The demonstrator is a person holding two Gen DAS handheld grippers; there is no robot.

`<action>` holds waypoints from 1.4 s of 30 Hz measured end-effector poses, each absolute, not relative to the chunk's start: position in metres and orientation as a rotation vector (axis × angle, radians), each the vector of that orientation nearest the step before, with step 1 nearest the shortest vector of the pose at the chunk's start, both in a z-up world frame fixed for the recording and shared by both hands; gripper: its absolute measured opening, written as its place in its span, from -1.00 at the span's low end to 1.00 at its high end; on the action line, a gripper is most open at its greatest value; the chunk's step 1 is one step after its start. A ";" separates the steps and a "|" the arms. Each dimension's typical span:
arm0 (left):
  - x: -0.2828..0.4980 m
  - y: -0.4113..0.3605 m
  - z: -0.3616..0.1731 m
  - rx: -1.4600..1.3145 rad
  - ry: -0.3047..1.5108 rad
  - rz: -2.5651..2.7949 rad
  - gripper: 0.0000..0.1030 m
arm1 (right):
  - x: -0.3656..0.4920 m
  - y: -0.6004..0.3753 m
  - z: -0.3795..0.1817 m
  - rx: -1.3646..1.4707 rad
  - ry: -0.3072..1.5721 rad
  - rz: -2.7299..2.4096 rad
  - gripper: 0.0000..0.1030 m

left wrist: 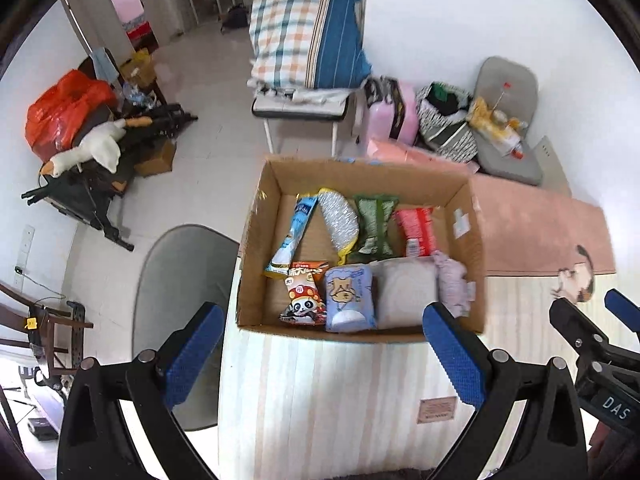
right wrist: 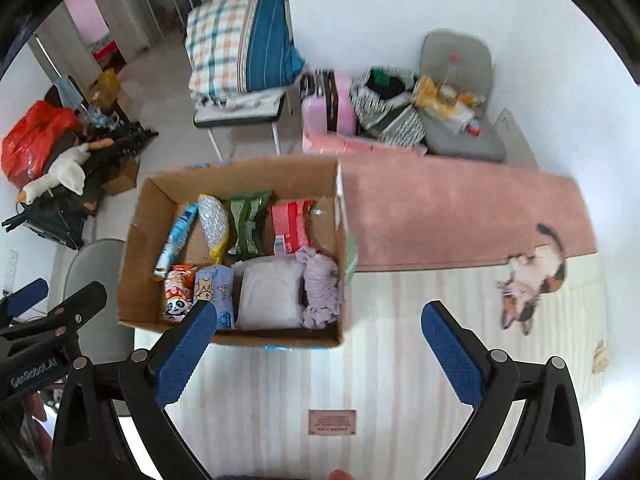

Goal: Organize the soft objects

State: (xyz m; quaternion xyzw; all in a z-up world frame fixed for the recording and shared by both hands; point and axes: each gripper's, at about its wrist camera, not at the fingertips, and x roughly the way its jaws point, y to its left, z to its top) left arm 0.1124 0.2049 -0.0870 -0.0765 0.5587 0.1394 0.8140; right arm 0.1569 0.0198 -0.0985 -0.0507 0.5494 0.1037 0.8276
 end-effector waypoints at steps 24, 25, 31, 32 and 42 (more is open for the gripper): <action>0.013 0.165 0.041 -0.152 1.013 0.294 0.99 | 0.030 -0.036 0.062 -0.137 0.936 0.258 1.00; 0.014 0.164 0.040 -0.148 1.014 0.295 0.99 | 0.030 -0.037 0.064 -0.139 0.933 0.252 1.00; 0.019 0.161 0.029 -0.160 1.049 0.283 0.98 | 0.035 -0.041 0.064 -0.164 0.926 0.206 1.00; 0.020 0.161 0.027 -0.158 1.056 0.282 0.98 | 0.036 -0.040 0.062 -0.169 0.927 0.197 1.00; 0.019 0.155 0.022 -0.153 1.061 0.282 0.98 | 0.043 -0.039 0.055 -0.175 0.945 0.187 1.00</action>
